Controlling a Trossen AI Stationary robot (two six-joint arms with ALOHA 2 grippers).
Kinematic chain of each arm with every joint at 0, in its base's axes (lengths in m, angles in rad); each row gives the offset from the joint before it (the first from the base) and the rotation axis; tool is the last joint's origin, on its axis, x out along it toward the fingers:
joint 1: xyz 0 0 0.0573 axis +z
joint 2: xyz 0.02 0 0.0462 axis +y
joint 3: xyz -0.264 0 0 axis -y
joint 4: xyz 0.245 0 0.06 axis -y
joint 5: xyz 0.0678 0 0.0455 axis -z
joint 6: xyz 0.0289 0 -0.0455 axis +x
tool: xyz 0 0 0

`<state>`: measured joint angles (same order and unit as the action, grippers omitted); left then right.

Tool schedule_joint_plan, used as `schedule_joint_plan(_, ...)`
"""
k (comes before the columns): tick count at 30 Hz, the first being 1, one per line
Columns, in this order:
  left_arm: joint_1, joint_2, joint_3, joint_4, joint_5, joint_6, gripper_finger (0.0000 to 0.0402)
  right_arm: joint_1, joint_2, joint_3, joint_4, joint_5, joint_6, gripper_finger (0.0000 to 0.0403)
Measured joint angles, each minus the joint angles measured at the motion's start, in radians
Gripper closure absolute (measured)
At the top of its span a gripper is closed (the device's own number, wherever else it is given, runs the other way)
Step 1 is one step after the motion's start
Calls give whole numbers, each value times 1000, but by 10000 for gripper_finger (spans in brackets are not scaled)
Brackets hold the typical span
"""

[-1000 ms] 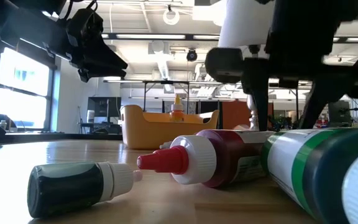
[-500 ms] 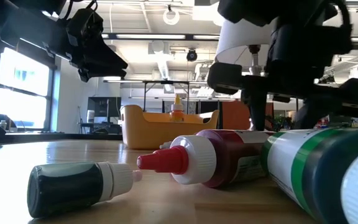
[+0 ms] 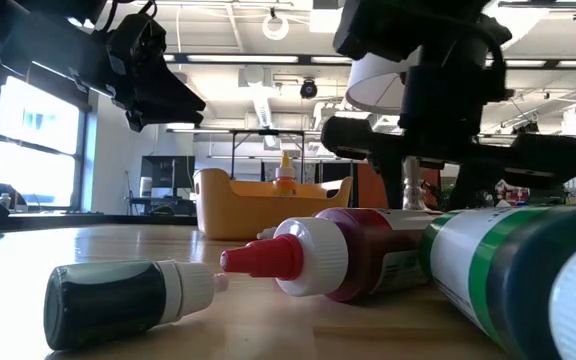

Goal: Pick & Place food coloring
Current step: Put the large yellow food coloring bottle into the yellow bin

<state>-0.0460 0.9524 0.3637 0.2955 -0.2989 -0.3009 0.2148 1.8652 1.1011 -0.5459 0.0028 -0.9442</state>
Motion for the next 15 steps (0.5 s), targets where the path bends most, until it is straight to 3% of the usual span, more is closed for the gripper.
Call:
schedule_joint_plan(10, 0, 0, 0, -11, 0, 0, 232, -41, 1, 0, 2, -69, 4, 288)
schedule_joint_plan(15, 0, 0, 0, -10, -1, 0, 232, -41, -5, -3, 23, -62, 90, 286)
